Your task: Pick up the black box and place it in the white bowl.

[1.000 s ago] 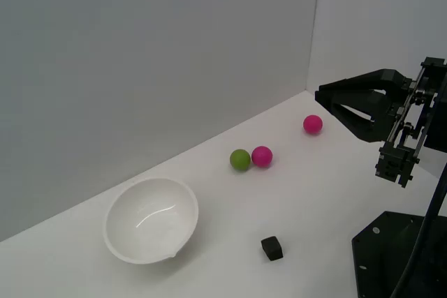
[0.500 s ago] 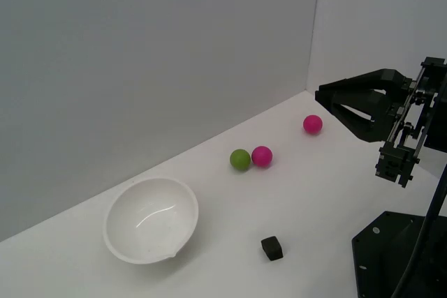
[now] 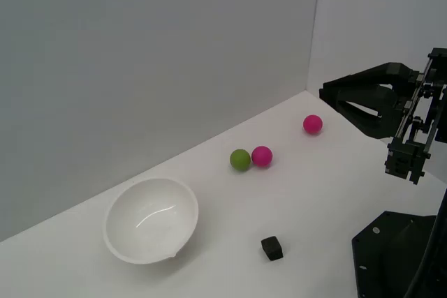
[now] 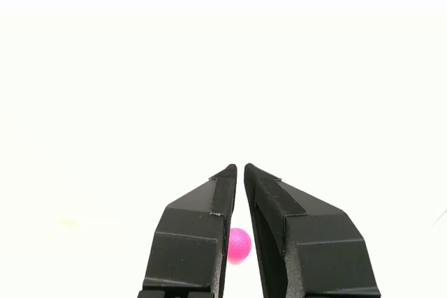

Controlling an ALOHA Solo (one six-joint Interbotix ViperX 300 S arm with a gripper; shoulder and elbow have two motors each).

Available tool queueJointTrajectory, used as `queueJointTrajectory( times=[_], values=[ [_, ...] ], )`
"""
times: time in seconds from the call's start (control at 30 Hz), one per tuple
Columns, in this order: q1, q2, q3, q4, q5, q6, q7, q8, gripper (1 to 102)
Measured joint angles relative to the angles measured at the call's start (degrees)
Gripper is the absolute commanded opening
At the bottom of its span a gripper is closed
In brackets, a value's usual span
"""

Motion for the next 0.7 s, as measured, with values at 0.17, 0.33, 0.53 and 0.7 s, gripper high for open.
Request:
queueJointTrajectory(
  times=[0.17,0.33,0.53,0.7],
  values=[
    [2.0,-4.8,-4.7,-3.9,-3.8,0.2,4.7,-0.4,3],
    [4.6,-9.8,-9.9,-7.4,-7.2,0.2,12.8,-1.3,3],
    [5.0,-17.1,-17.1,-10.2,-10.1,0.2,16.8,-1.3,3],
    [5.0,-21.3,-21.2,-11.3,-11.2,-0.4,17.6,-2.8,3]
  ],
)
